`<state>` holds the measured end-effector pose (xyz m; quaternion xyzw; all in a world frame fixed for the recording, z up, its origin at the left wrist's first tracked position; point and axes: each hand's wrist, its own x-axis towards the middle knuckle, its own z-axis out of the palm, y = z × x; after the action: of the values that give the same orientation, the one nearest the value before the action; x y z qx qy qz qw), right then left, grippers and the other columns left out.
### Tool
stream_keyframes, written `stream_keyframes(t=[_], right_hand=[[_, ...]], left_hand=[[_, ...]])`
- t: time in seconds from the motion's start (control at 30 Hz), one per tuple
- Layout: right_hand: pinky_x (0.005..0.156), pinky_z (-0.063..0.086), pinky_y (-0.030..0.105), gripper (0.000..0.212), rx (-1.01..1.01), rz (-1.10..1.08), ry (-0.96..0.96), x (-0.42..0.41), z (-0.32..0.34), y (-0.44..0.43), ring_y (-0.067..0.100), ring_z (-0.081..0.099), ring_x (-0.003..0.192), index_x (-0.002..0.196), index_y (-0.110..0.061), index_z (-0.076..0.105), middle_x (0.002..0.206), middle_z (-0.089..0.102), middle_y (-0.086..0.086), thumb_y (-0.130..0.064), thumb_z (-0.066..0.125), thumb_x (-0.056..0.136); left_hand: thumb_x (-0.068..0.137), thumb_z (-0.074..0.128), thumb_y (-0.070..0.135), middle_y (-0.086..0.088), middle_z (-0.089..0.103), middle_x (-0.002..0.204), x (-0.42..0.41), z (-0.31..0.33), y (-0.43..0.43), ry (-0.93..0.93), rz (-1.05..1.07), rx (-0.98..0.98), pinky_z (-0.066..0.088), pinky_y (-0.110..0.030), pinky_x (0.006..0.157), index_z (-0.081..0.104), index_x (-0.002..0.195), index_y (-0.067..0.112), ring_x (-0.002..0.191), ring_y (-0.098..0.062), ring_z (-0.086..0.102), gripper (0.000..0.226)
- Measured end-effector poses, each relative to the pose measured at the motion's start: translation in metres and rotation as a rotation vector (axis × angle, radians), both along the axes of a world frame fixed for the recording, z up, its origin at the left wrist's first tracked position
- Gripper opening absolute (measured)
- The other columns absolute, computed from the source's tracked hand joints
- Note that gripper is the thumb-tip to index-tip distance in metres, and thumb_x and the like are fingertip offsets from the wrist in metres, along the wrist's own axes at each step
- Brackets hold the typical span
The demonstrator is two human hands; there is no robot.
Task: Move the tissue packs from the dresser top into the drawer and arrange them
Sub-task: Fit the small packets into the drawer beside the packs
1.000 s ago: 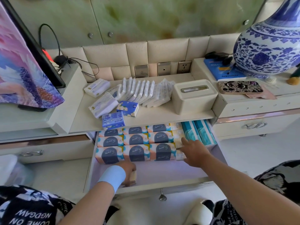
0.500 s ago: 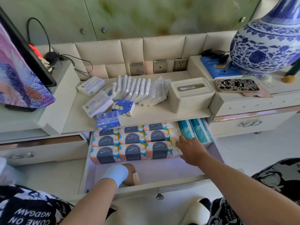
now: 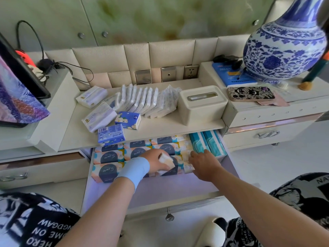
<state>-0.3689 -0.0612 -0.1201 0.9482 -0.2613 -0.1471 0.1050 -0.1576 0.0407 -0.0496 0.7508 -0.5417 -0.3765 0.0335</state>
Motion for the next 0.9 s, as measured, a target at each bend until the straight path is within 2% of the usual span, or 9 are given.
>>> stream_keyframes(t=[0.1, 0.17, 0.27, 0.37, 0.53, 0.67, 0.8, 0.9], right_hand=[[0.087, 0.044, 0.035, 0.034, 0.020, 0.014, -0.014, -0.002, 0.004, -0.001, 0.020, 0.063, 0.094, 0.122, -0.019, 0.053, 0.115, 0.061, 0.001, -0.036, 0.055, 0.093], [0.088, 0.044, 0.035, 0.038, 0.047, -0.003, -0.013, -0.003, 0.004, -0.001, 0.020, 0.062, 0.096, 0.126, -0.021, 0.049, 0.117, 0.060, 0.001, -0.034, 0.058, 0.091], [0.090, 0.044, 0.039, 0.048, 0.003, 0.032, 0.085, 0.000, -0.001, 0.002, 0.024, 0.062, 0.100, 0.131, -0.018, 0.048, 0.118, 0.058, 0.004, -0.041, 0.063, 0.091], [0.090, 0.044, 0.040, 0.044, -0.033, 0.043, 0.143, 0.003, -0.003, 0.001, 0.024, 0.061, 0.099, 0.126, -0.015, 0.052, 0.115, 0.058, 0.007, -0.039, 0.062, 0.092], [0.085, 0.045, 0.035, 0.051, 0.086, -0.008, -0.059, 0.002, 0.014, -0.015, 0.018, 0.057, 0.086, 0.117, -0.022, 0.054, 0.107, 0.056, -0.001, -0.055, 0.054, 0.079], [0.089, 0.047, 0.036, 0.047, 0.073, -0.119, -0.183, 0.000, 0.016, -0.026, 0.018, 0.061, 0.090, 0.129, -0.021, 0.049, 0.120, 0.055, 0.000, -0.050, 0.048, 0.093], [0.073, 0.053, 0.036, 0.036, 0.066, -0.164, -0.191, 0.009, 0.004, -0.026, 0.022, 0.066, 0.080, 0.133, -0.021, 0.047, 0.137, 0.050, -0.001, -0.029, 0.055, 0.098], [0.063, 0.049, 0.032, 0.041, 0.113, -0.205, -0.125, 0.015, 0.003, -0.025, 0.024, 0.067, 0.092, 0.134, -0.027, 0.048, 0.152, 0.037, -0.003, -0.021, 0.060, 0.096]], left_hand=[[0.086, 0.070, 0.043, 0.002, 0.056, 0.126, -0.001, -0.004, -0.001, -0.021, 0.020, 0.013, 0.047, -0.026, 0.079, 0.048, 0.135, 0.032, 0.101, -0.019, 0.055, 0.055], [0.085, 0.069, 0.044, 0.001, 0.057, 0.126, -0.002, -0.007, -0.001, -0.034, 0.030, 0.014, 0.047, -0.027, 0.078, 0.049, 0.134, 0.032, 0.100, -0.019, 0.056, 0.054], [0.085, 0.070, 0.043, 0.002, 0.057, 0.123, -0.005, -0.010, -0.003, -0.025, 0.048, 0.005, 0.051, -0.028, 0.078, 0.051, 0.132, 0.034, 0.099, -0.020, 0.057, 0.052], [0.085, 0.069, 0.042, 0.002, 0.057, 0.122, -0.006, -0.012, -0.005, -0.011, 0.063, -0.003, 0.054, -0.029, 0.075, 0.050, 0.131, 0.035, 0.096, -0.020, 0.059, 0.050], [0.085, 0.070, 0.043, 0.003, 0.056, 0.126, 0.000, -0.012, -0.010, -0.008, 0.099, -0.018, 0.049, -0.029, 0.080, 0.049, 0.132, 0.036, 0.102, -0.019, 0.056, 0.052], [0.086, 0.070, 0.038, 0.000, 0.053, 0.127, 0.002, -0.015, -0.013, 0.003, 0.163, -0.035, 0.048, -0.030, 0.081, 0.040, 0.132, 0.034, 0.102, -0.021, 0.054, 0.055], [0.082, 0.075, 0.041, 0.000, 0.054, 0.120, -0.001, -0.016, -0.016, 0.017, 0.191, -0.058, 0.051, -0.035, 0.084, 0.037, 0.125, 0.029, 0.102, -0.023, 0.057, 0.059], [0.078, 0.078, 0.044, 0.002, 0.056, 0.116, -0.006, -0.014, -0.021, 0.028, 0.185, -0.077, 0.052, -0.037, 0.087, 0.047, 0.121, 0.027, 0.103, -0.022, 0.057, 0.056]])
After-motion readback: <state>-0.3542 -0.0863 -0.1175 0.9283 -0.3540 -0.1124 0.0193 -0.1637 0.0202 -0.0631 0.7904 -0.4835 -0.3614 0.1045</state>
